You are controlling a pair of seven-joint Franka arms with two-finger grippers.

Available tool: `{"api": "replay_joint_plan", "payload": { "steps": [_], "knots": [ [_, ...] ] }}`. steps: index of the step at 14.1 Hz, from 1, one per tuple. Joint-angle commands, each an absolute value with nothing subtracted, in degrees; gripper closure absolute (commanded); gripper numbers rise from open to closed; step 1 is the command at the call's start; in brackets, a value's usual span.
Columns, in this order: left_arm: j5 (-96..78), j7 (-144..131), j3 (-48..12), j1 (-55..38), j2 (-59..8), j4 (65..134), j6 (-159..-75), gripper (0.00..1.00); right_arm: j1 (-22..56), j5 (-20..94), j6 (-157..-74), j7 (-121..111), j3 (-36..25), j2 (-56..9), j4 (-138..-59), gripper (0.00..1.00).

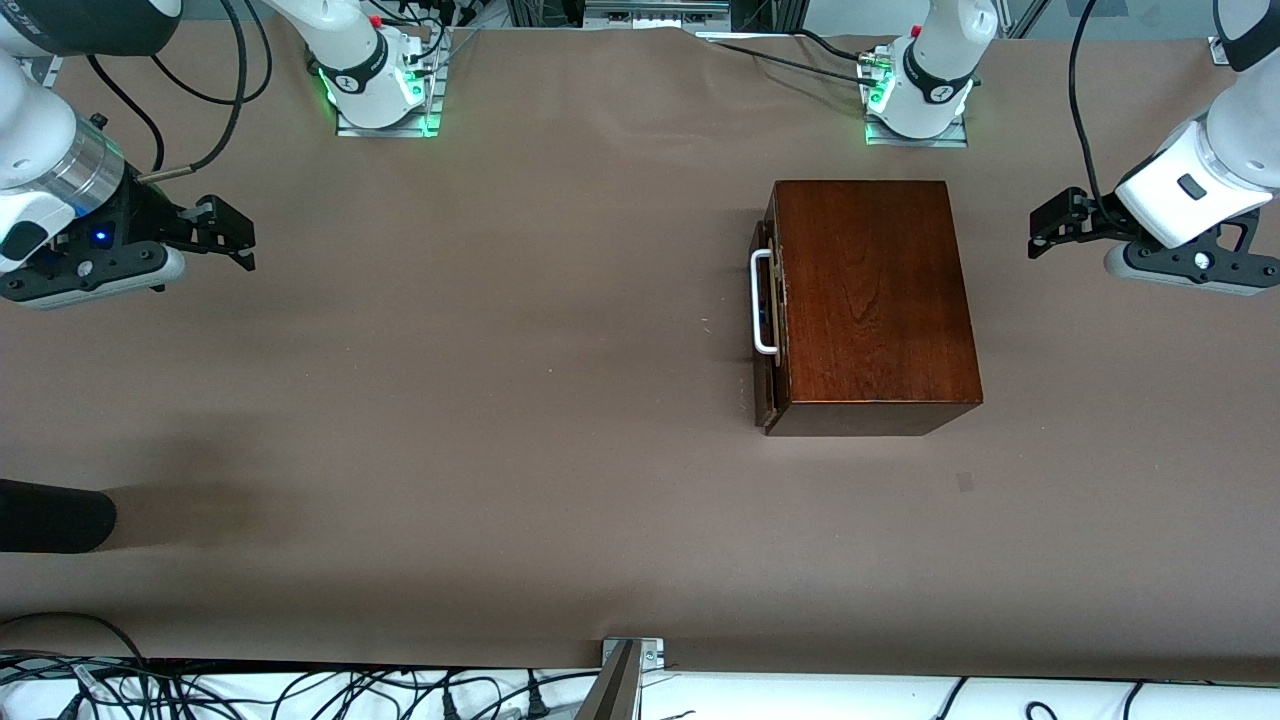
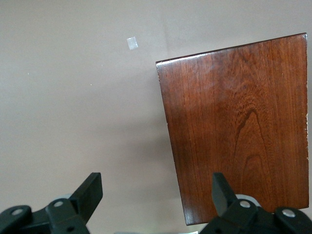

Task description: Open drawer, take yellow block, close drawer

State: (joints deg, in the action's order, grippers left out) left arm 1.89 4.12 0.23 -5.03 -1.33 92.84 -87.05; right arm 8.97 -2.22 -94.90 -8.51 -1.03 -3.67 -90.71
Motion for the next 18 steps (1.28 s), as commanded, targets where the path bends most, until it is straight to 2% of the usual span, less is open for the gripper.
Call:
{"api": "replay_joint_plan", "payload": {
  "steps": [1,15,18],
  "knots": [
    [2.3,4.0,0.2,-5.3,-2.3,90.9,-85.8,0.00,8.6,-2.8,-94.8,-8.7,-0.8,-4.0,-90.1,0.00],
    [2.6,3.9,0.1,-5.3,-2.6,90.4,-85.7,0.00,8.5,-2.8,-94.8,-8.7,-0.8,-4.0,-90.1,0.00],
    [2.6,4.0,-0.1,-5.4,-2.5,90.4,-83.3,0.00,8.5,-2.8,-94.8,-8.7,-0.8,-4.0,-90.1,0.00]
  ]
}}
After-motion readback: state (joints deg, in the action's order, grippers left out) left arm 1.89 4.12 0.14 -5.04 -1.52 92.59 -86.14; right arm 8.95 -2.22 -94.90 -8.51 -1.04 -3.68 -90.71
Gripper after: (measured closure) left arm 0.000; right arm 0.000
